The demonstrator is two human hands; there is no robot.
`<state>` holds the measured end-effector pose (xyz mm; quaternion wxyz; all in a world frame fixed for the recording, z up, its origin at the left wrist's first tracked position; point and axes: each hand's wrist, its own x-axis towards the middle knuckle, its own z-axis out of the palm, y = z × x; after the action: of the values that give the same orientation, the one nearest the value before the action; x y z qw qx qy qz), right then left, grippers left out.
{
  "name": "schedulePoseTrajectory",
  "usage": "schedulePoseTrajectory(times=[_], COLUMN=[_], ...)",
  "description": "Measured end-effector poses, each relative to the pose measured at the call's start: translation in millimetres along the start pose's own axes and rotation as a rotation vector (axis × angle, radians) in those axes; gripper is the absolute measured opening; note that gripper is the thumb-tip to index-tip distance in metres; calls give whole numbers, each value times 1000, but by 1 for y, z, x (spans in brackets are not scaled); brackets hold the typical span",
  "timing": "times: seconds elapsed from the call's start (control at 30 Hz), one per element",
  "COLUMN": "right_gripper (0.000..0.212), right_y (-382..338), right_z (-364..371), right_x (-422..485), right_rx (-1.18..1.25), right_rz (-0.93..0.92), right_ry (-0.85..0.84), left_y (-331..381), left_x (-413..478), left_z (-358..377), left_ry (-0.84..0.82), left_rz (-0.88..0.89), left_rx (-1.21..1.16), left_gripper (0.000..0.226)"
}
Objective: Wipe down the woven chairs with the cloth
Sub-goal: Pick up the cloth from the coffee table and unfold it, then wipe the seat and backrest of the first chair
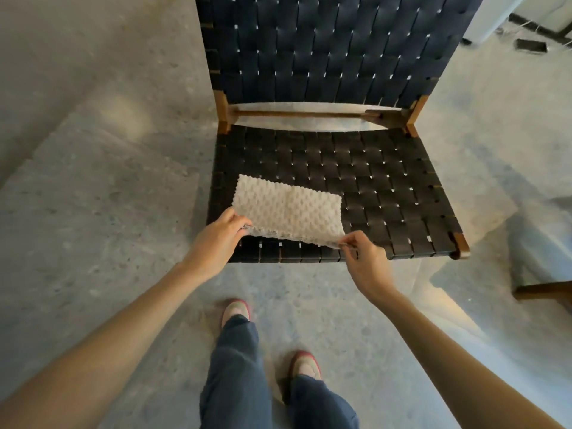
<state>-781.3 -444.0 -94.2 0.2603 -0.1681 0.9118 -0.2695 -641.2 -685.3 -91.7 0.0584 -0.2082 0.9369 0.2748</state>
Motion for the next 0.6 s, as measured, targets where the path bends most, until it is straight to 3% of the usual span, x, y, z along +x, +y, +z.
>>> schedulePoseTrajectory(times=[0.2,0.33,0.5,0.6], right_gripper=[6,8,15,16], right_y=[31,44,61,70], right_z=[31,56,90,103], right_x=[43,95,148,167], right_rx=[-69,-40,-93,-178], right_rz=[-249,-296,-271,-264], right_ry=[180,252,369,440], left_y=[-25,-48,-72,-79], left_x=[22,67,123,146], left_z=[53,77,103,117], left_ry=[169,301,411,403], left_rz=[19,95,157,174], left_rx=[-43,-83,74,39], left_gripper=[23,20,15,16])
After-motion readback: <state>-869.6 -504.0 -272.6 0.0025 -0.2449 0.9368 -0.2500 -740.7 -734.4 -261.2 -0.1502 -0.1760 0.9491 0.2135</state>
